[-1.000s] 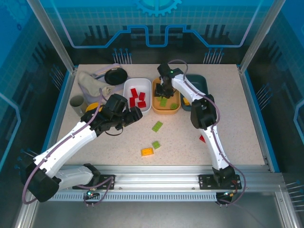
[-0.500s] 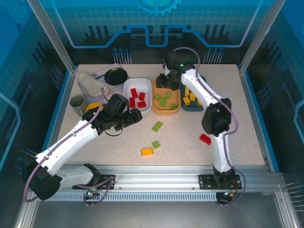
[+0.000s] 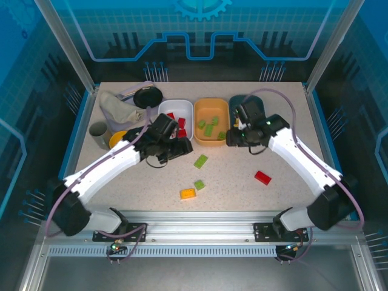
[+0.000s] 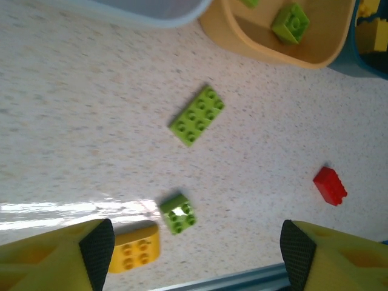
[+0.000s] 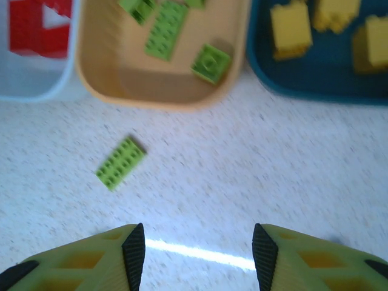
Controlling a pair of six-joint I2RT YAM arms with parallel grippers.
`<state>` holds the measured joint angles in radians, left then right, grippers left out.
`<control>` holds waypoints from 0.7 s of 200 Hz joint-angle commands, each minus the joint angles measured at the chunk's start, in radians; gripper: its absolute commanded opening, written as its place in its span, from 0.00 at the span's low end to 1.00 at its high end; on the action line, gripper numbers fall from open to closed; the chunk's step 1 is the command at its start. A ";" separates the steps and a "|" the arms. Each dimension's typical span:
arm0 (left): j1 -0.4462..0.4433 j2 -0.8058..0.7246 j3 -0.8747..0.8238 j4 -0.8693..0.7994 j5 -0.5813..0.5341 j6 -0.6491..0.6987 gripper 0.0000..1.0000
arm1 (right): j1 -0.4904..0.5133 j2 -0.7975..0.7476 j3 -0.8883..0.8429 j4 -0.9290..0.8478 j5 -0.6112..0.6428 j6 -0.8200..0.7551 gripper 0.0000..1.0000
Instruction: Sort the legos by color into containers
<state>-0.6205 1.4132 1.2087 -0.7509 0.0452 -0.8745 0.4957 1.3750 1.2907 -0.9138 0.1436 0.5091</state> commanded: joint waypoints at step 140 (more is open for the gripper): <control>-0.354 0.983 0.939 -0.025 0.314 -0.795 0.69 | 0.010 -0.494 -0.100 -0.253 0.136 0.079 0.53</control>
<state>-0.9440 2.3459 2.0739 -0.7692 0.3386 -1.4975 0.4988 0.9180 1.1904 -1.1191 0.2493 0.5655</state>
